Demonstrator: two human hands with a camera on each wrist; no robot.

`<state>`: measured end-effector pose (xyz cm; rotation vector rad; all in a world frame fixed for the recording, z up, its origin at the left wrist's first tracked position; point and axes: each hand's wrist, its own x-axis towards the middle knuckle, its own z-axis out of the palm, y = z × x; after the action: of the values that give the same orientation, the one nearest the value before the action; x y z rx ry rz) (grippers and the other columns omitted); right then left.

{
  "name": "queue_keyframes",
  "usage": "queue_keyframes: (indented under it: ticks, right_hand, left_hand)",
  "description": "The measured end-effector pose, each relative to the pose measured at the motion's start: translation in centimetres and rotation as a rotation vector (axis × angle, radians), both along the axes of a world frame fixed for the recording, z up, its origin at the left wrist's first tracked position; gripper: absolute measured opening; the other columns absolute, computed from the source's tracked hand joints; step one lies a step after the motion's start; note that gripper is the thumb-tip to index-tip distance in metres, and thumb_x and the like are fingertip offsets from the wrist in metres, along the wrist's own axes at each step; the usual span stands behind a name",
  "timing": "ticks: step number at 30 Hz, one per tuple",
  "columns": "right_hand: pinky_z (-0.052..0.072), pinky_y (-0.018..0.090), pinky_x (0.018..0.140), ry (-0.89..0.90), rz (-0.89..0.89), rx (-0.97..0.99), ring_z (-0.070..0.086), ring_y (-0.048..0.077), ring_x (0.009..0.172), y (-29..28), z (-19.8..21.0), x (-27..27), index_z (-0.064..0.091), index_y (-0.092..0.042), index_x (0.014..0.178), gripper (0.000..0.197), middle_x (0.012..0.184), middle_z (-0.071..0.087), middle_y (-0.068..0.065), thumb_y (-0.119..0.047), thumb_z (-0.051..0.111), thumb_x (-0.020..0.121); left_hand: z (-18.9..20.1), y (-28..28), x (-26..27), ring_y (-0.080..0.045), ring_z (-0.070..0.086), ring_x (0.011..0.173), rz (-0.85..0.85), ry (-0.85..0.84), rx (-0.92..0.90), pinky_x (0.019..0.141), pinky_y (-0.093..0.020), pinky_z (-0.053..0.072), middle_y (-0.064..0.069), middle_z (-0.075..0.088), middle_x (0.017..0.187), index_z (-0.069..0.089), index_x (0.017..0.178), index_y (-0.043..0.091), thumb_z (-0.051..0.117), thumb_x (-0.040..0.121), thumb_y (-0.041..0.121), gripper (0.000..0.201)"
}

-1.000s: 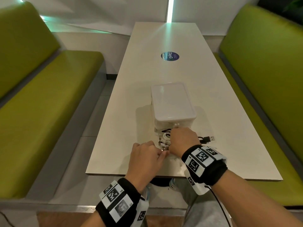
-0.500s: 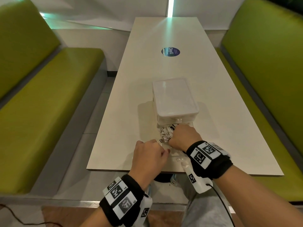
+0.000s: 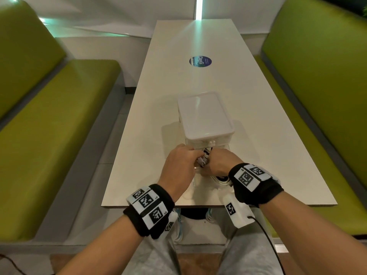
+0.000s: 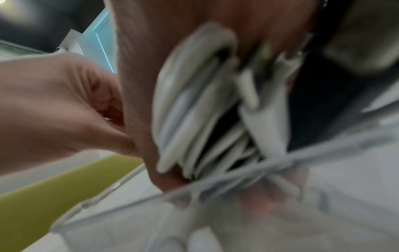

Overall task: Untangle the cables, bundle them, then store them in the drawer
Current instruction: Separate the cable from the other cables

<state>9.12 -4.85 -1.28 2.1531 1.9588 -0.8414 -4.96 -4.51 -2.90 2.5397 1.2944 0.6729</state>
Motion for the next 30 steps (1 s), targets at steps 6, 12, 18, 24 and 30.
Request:
queue_keyframes:
  ticks: [6,12,18,24,30]
  right_hand:
    - [0.037,0.025,0.055,-0.009,-0.034,-0.025,0.053,0.018,0.07,0.4,-0.4,0.1,0.047,-0.023,0.066,0.025,0.068,0.051,-0.003,-0.031,0.068,0.078]
    - [0.042,0.029,0.071,0.102,-0.15,-0.007,0.054,0.024,0.083,0.5,-0.2,-0.2,0.056,-0.014,0.09,0.01,0.093,0.061,0.008,-0.021,0.051,0.088]
    - [0.044,0.029,0.074,0.14,-0.165,-0.015,0.052,0.024,0.084,0.2,0.5,-0.3,0.055,-0.01,0.085,0.011,0.086,0.054,0.007,-0.016,0.047,0.09]
    - [0.042,0.026,0.057,0.123,-0.139,-0.054,0.056,0.02,0.074,0.0,0.0,0.0,0.06,-0.007,0.092,0.024,0.082,0.061,0.008,-0.03,0.059,0.084]
    - [0.044,0.024,0.061,0.199,-0.149,-0.021,0.055,0.019,0.082,-0.9,0.3,0.4,0.051,-0.005,0.105,0.038,0.097,0.059,0.008,-0.03,0.068,0.082]
  left_hand:
    - [-0.7,0.6,-0.3,-0.026,0.063,0.071,-0.051,-0.039,-0.003,0.06,-0.038,0.052,0.002,0.072,0.081,0.077,0.092,0.024,0.066,0.074,0.013,0.024]
    - [-1.6,-0.3,-0.6,-0.028,0.067,0.079,-0.078,-0.06,0.024,0.064,-0.038,0.055,-0.001,0.073,0.095,0.069,0.116,0.021,0.062,0.085,0.017,0.032]
    - [-1.8,-0.3,-0.3,-0.031,0.063,0.071,-0.047,-0.017,0.031,0.059,-0.039,0.052,-0.004,0.073,0.087,0.069,0.114,0.017,0.047,0.087,0.016,0.035]
    - [-0.6,-0.1,0.1,-0.028,0.063,0.056,-0.034,0.286,0.017,0.044,-0.026,0.035,-0.002,0.067,0.063,0.07,0.108,0.018,0.053,0.075,0.014,0.037]
    - [0.9,-0.9,1.5,-0.016,0.053,0.034,-0.018,0.579,0.109,0.043,-0.02,0.016,0.003,0.054,0.04,0.068,0.062,0.019,0.08,0.049,0.014,0.019]
